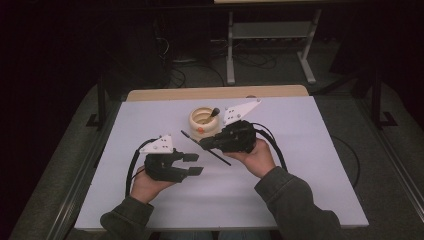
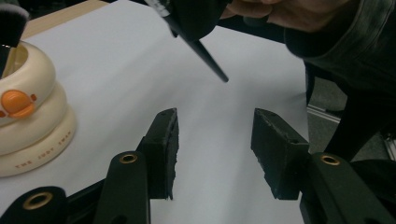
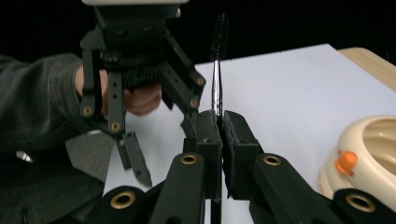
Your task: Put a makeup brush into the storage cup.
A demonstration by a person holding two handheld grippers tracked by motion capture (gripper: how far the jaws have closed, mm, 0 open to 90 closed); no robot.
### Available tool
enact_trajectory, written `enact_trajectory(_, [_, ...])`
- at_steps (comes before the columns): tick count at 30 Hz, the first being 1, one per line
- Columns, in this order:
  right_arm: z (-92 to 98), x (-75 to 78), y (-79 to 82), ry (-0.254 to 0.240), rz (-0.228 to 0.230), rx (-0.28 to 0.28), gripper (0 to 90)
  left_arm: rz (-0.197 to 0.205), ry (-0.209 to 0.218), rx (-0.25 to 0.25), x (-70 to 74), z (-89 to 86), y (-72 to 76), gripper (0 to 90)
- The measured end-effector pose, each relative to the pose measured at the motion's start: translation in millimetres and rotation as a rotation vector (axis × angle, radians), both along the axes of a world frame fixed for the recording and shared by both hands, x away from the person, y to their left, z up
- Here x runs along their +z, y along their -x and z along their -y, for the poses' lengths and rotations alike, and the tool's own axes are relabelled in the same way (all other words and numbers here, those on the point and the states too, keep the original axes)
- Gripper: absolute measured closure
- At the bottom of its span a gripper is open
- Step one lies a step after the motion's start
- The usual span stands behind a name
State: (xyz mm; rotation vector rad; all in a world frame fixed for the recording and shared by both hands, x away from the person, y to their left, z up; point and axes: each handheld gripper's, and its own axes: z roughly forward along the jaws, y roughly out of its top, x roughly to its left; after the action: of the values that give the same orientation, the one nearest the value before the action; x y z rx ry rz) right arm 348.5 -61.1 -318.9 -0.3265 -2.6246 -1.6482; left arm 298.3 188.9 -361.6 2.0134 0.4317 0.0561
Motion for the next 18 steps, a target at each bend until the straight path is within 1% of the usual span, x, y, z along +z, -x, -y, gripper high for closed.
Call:
enact_trajectory(1, [-1.2,-0.6,0.1,-0.008,0.006,-0.001,84.9,-0.002,0.006,0.002,-0.3,0.5,0.2,51.5])
enact_trajectory(3, [-5.1,-1.7,1.0,-0.023,0.002,-0.001,84.9,-0.008,0.012,0.0,-0.9,0.8,-0.8,52.0])
enact_trajectory(6, [-11.0,-3.1,3.0,-0.031,0.006,-0.006,84.9,-0.01,0.021,0.0,-1.2,0.6,-2.6,53.5])
enact_trajectory(8, [-14.4,-3.7,4.2,-0.041,0.012,-0.006,84.9,-0.023,0.042,0.01,-1.7,0.9,-3.1,55.3])
enact_trajectory(9, [-15.9,-3.7,5.2,-0.044,0.017,-0.005,84.9,-0.023,0.047,0.007,-1.7,0.8,-4.0,56.2])
enact_trajectory(11, [-18.6,-3.2,8.1,-0.05,0.029,-0.005,84.9,-0.037,0.066,0.008,-1.7,0.9,-4.9,58.6])
enact_trajectory(12, [-19.9,-3.2,9.3,-0.05,0.039,-0.007,84.9,-0.046,0.089,0.005,-2.0,1.3,-5.5,60.0])
enact_trajectory(14, [-21.8,-3.5,11.3,-0.053,0.043,-0.01,84.9,-0.065,0.121,0.0,-1.9,1.8,-6.2,62.4])
enact_trajectory(15, [-22.5,-3.8,12.0,-0.053,0.046,-0.008,84.9,-0.069,0.126,-0.004,-1.5,2.0,-6.8,63.4])
enact_trajectory(18, [-24.1,-5.1,13.6,-0.053,0.057,-0.013,84.9,-0.074,0.132,0.004,-2.0,1.5,-8.2,66.3])
